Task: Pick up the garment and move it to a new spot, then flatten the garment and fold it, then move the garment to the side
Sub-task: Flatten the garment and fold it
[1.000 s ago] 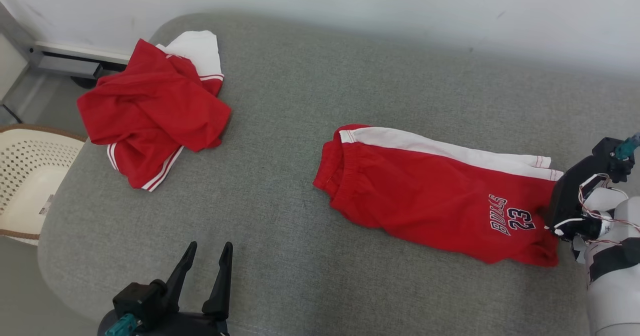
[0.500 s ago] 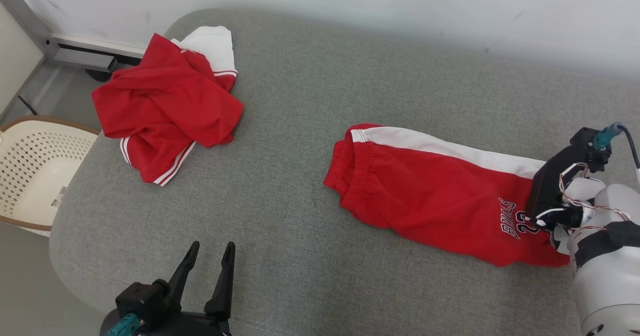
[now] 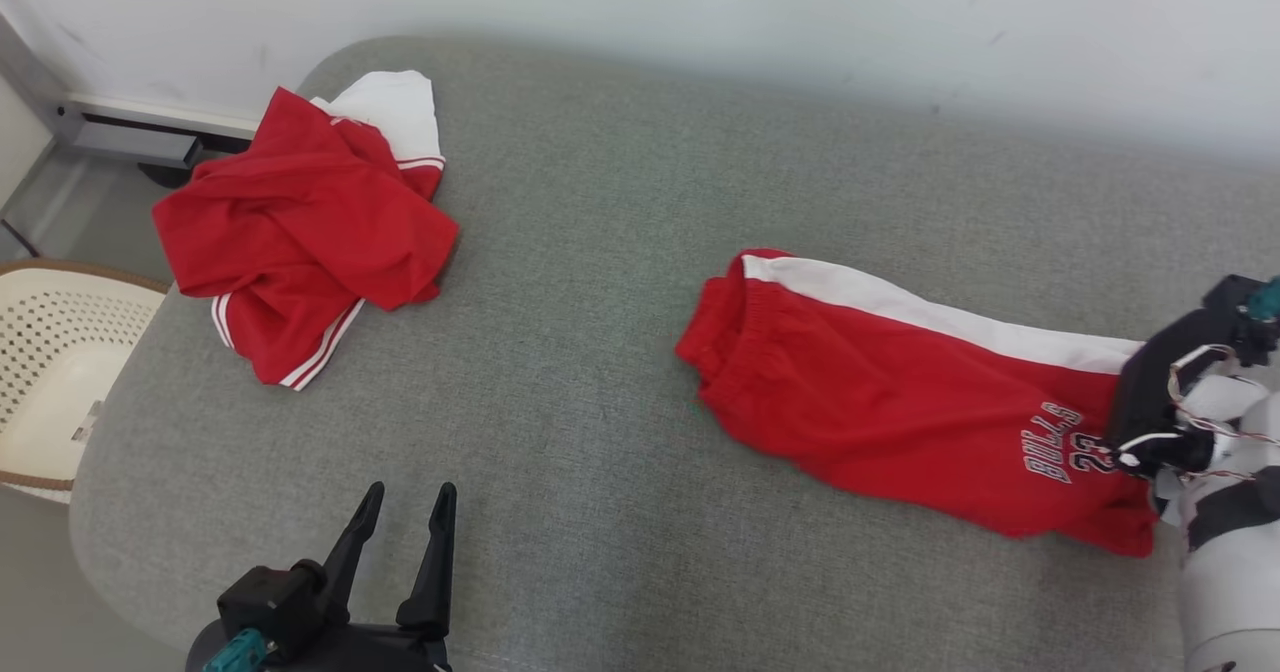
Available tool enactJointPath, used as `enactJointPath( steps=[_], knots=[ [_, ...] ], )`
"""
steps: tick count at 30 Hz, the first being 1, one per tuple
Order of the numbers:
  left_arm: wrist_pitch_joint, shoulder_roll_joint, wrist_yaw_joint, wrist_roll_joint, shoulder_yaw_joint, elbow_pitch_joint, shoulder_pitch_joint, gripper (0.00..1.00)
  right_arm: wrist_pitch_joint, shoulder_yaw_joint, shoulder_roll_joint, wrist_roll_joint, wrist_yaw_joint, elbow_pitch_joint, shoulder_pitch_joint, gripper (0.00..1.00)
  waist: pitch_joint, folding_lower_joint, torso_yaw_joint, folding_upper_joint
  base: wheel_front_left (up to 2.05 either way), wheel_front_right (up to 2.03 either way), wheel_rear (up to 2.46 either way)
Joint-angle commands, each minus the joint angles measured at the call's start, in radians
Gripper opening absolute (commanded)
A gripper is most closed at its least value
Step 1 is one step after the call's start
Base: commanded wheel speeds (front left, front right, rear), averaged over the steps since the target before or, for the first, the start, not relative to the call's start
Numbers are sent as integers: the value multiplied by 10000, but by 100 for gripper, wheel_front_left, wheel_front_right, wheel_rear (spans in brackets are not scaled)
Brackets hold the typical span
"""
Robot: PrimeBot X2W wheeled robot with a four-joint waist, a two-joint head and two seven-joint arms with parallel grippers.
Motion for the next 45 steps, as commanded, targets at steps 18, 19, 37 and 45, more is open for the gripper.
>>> enactJointPath(
  steps=[18, 19, 37, 45],
  knots=[
    [-70, 143, -42, 279, 56, -69, -268, 100, 1230, -717, -175, -1046, -16, -3214, 661, 0, 87, 0, -67, -1, 0, 0, 0],
    [-70, 138, -38, 281, 54, -65, -247, 100, 1291, -601, -144, -958, -16, -3242, 676, 0, 76, 0, -55, -1, 0, 0, 0],
    [-71, 41, -83, 135, -44, 188, -160, 100, 1817, 4679, -56, 3978, -12, -1876, 307, 0, -353, 0, 271, -1, 0, 0, 0],
    [-69, 13, -119, 117, -93, 216, -95, 100, 1615, 6356, -58, 5299, -12, -1294, -29, 0, -473, 0, 609, -1, 0, 0, 0]
  ],
)
